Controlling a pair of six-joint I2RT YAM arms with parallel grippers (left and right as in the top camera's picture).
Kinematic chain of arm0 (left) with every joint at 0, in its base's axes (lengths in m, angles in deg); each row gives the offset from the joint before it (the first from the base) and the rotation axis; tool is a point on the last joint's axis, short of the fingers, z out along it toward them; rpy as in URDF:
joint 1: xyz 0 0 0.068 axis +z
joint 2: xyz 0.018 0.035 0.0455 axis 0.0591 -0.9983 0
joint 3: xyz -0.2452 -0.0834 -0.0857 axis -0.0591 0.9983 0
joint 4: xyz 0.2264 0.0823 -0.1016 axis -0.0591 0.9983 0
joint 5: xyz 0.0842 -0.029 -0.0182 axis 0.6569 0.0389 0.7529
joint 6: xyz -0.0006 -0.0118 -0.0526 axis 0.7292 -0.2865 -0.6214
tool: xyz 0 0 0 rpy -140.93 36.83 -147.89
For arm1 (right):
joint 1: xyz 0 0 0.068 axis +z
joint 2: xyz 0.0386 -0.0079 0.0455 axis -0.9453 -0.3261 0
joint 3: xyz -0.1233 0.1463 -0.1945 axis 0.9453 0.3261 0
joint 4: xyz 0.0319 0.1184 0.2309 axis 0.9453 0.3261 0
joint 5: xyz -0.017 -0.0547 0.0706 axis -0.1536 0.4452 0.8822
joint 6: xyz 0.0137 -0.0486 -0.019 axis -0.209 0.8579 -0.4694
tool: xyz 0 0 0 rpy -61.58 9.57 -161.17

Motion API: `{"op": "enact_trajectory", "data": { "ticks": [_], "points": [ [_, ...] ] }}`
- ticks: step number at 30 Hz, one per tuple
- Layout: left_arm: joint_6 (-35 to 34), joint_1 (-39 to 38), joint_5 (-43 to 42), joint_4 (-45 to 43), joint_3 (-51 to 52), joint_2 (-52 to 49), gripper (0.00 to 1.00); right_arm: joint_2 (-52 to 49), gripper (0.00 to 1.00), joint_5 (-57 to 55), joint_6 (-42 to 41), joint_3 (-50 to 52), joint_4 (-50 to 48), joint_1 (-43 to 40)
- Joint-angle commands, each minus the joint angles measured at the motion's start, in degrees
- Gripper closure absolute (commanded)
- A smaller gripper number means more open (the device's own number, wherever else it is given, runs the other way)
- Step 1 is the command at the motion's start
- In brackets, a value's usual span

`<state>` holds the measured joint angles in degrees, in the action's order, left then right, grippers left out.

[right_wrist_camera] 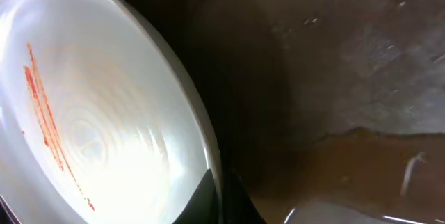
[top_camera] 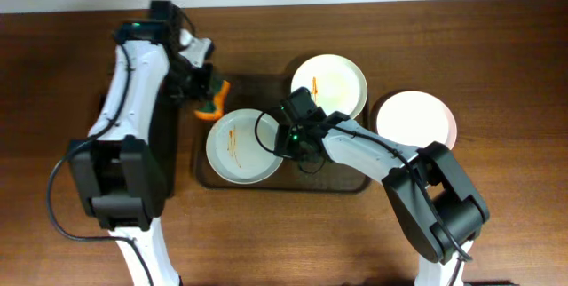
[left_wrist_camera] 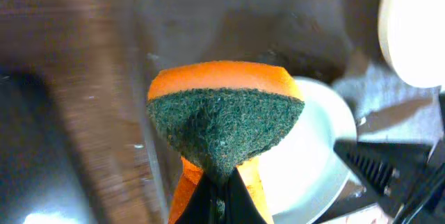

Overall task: Clean dirty plates on tray and stack at the side
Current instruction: 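Scrub the front plate with the sponge in the left gripper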

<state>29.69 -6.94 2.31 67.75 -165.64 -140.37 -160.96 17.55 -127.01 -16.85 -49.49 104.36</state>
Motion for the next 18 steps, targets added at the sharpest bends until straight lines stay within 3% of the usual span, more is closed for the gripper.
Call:
{"op": "enact_trajectory", "data": {
  "ticks": [1,5,8,12,14,17,18],
  "points": [
    [2.8,-2.7,-1.8,-1.4,5.7,0.2,1.0,-1.2,0.96,0.3,-0.6,-0.5,-0.4,-0.9],
    [-3.6,-4.2,-1.2,-7.8,17.0,0.2,1.0,-1.2,0.96,0.3,-0.6,-0.5,-1.6,-0.9],
    [-12.3,-4.4,5.4,-17.7,26.1,0.2,1.0,-1.2,0.96,0.3,-0.6,-0.5,-1.7,-0.9],
    [-12.3,-4.9,5.6,-23.1,31.1,0.2,1.0,-1.2,0.96,0.2,-0.6,-0.5,-1.9,-0.9],
    [-7.0,-5.6,1.2,-20.9,31.4,0.2,1.0,-1.2,0.96,0.2,-0.6,-0.5,-1.9,-0.9],
    [12.7,-6.5,-17.8,-13.1,31.4,0.2,1.0,-1.2,0.96,0.1,-0.6,-0.5,-1.9,-0.9],
    [14.1,-6.6,-18.9,-12.5,31.4,0.2,1.0,-1.2,0.96,0.1,-0.6,-0.5,-1.9,-0.9]
  ]
}}
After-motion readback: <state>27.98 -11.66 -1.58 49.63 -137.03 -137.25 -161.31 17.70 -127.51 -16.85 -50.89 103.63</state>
